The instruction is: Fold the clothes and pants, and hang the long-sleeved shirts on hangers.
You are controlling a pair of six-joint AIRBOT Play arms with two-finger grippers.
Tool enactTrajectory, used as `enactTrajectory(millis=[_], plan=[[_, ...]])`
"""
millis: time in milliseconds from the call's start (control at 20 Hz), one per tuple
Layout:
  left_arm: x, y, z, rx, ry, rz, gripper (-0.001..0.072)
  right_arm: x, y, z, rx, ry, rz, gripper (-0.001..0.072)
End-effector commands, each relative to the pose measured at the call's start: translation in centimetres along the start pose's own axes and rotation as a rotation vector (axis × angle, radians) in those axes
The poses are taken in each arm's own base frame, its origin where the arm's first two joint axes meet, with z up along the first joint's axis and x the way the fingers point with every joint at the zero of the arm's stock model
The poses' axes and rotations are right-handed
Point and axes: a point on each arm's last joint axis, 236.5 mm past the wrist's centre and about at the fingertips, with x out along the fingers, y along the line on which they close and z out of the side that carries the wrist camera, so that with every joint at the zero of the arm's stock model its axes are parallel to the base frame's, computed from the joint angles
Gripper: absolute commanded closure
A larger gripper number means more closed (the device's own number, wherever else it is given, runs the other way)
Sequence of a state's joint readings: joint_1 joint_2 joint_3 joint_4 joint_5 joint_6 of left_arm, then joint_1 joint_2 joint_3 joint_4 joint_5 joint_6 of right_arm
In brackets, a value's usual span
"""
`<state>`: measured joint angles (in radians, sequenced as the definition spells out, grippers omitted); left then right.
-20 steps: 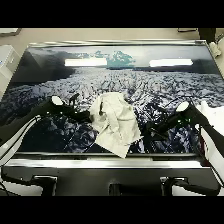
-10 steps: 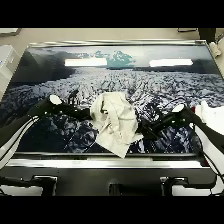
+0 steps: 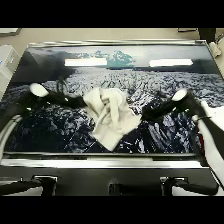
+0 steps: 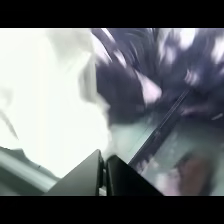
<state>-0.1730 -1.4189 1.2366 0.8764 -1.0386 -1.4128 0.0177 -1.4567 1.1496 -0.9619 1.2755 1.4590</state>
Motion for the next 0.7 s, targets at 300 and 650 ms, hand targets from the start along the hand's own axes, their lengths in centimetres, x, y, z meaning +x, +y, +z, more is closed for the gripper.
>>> enactTrajectory(millis=[300, 650], plan=[[-37.1, -20.3, 8.0, 0.482, -0.916, -0.054, 0.0682, -44.3, 15.9, 1.7, -0.497, -1.265, -0.234, 0.0672], [-51.7, -27.0, -1.0, 0.552, -1.330, -0.128, 0.0682, -53.8, 19.1, -10.4, -0.521, -1.624, -0.321, 0.0672]])
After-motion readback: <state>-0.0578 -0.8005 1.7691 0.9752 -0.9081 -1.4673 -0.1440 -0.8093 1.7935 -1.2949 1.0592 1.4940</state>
